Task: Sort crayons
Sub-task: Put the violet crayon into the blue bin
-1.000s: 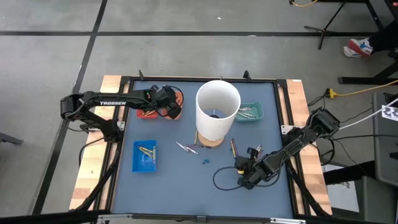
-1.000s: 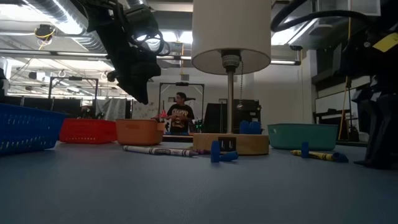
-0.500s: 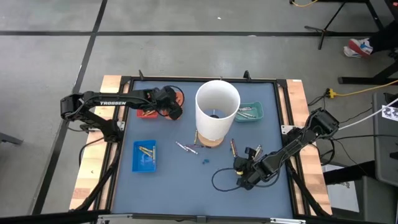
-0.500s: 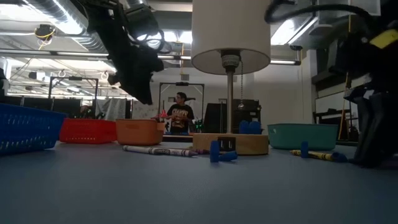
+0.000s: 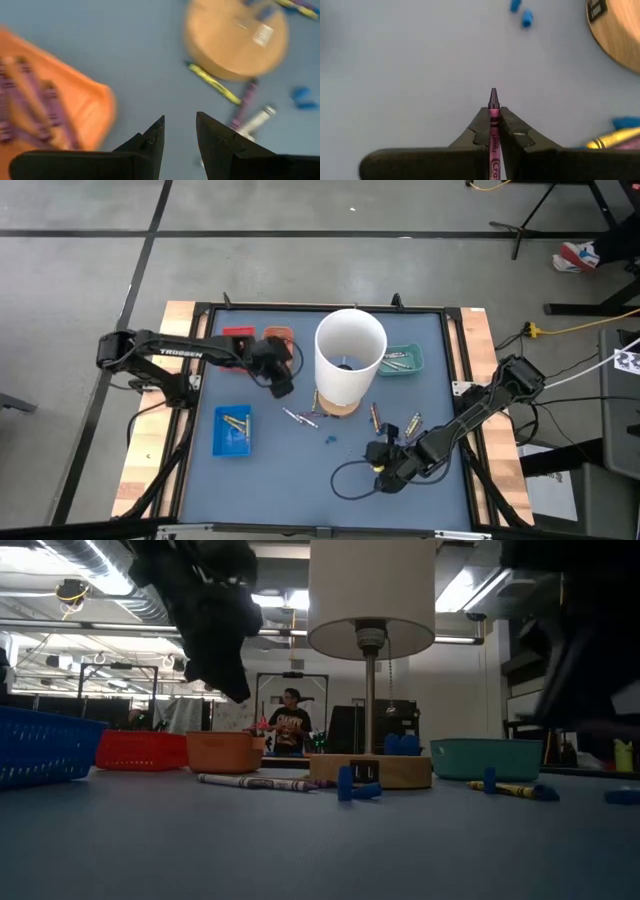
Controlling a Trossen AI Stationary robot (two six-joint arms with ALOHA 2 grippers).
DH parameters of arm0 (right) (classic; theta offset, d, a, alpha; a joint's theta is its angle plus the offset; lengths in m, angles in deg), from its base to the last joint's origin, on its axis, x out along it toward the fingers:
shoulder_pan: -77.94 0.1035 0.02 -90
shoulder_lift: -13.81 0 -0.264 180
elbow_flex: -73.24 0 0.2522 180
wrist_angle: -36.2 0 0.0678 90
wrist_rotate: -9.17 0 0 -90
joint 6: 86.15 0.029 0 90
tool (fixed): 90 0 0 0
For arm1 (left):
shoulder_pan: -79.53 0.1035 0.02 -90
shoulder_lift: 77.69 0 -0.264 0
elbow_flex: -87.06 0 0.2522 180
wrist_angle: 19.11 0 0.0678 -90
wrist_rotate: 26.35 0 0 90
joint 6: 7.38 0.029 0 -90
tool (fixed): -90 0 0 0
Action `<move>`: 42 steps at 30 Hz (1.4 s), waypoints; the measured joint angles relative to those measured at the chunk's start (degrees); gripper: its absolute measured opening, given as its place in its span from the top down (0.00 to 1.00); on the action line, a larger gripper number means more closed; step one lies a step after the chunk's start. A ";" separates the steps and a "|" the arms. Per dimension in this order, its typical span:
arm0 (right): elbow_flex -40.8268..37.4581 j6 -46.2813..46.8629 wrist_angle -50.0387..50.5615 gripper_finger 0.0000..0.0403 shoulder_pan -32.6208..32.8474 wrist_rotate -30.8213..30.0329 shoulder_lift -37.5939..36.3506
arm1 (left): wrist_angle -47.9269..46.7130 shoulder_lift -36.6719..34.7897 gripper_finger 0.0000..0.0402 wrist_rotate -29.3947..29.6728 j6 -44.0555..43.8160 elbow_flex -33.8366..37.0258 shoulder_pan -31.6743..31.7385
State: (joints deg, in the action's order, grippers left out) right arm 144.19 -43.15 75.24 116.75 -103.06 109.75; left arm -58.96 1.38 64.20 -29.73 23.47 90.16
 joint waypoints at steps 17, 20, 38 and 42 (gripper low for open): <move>4.10 -28.54 -31.60 0.96 0.07 -8.28 -0.09 | 19.73 0.00 0.76 7.05 -4.11 0.00 -27.62; 4.10 -36.60 -39.85 0.96 0.07 -8.88 -0.09 | 24.46 0.00 0.76 10.94 -4.07 0.00 -30.66; 4.15 -60.42 -62.97 0.95 -0.26 -8.80 -0.15 | 59.61 11.07 0.76 14.93 18.64 0.00 -35.86; 4.15 -60.41 -62.93 0.95 -0.82 -8.82 -0.17 | 65.15 13.49 0.76 11.09 22.07 0.00 -35.86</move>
State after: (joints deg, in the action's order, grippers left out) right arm 148.34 -103.56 12.31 115.92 -111.87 109.58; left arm 6.19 14.87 75.28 -7.66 23.47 54.29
